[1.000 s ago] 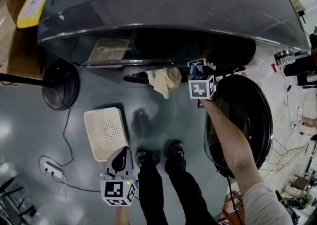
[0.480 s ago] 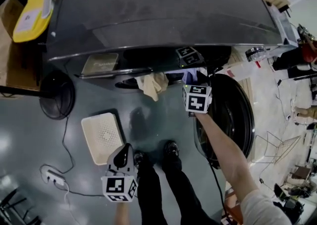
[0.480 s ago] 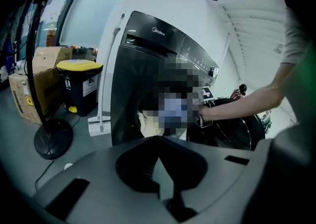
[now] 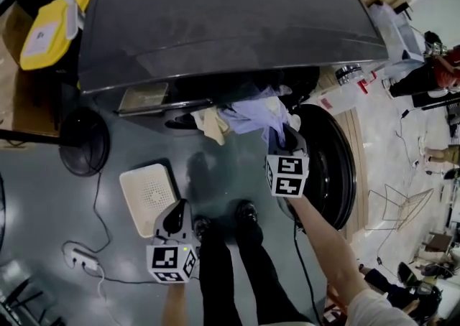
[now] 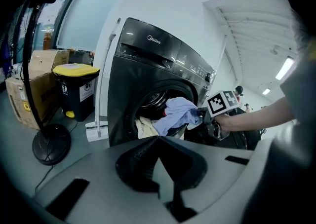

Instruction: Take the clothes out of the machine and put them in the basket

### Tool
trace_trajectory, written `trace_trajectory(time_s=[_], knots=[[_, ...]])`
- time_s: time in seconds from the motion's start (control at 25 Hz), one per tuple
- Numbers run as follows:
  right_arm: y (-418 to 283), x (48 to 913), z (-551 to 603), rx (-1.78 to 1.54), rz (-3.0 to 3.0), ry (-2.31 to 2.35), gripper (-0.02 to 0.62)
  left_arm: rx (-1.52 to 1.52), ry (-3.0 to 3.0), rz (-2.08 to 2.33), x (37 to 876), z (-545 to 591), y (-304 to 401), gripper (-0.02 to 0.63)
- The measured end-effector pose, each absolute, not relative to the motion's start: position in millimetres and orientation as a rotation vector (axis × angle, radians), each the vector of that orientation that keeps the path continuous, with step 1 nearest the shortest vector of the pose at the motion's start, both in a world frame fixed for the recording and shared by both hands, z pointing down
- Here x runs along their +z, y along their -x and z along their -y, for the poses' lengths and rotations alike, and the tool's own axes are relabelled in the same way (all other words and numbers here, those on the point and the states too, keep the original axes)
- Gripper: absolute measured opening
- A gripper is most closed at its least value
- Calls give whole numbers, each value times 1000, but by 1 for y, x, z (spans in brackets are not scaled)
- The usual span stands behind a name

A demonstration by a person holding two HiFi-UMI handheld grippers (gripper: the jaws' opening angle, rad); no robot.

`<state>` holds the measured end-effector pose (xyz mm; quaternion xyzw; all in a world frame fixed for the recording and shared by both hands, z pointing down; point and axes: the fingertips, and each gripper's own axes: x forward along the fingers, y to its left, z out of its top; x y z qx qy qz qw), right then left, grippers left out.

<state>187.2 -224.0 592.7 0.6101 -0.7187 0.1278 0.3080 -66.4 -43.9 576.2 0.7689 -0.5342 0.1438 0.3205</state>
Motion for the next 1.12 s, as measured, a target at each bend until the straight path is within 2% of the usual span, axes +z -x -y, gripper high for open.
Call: trace_trajectory(time_s=[0.76, 1.12], knots=[[-179, 501, 91, 214, 2095, -1549, 86, 358, -2038, 1431, 551, 42, 45, 18], [-135, 503, 80, 176, 2187, -1391, 86, 329, -1951, 1534, 549, 19, 78, 18]])
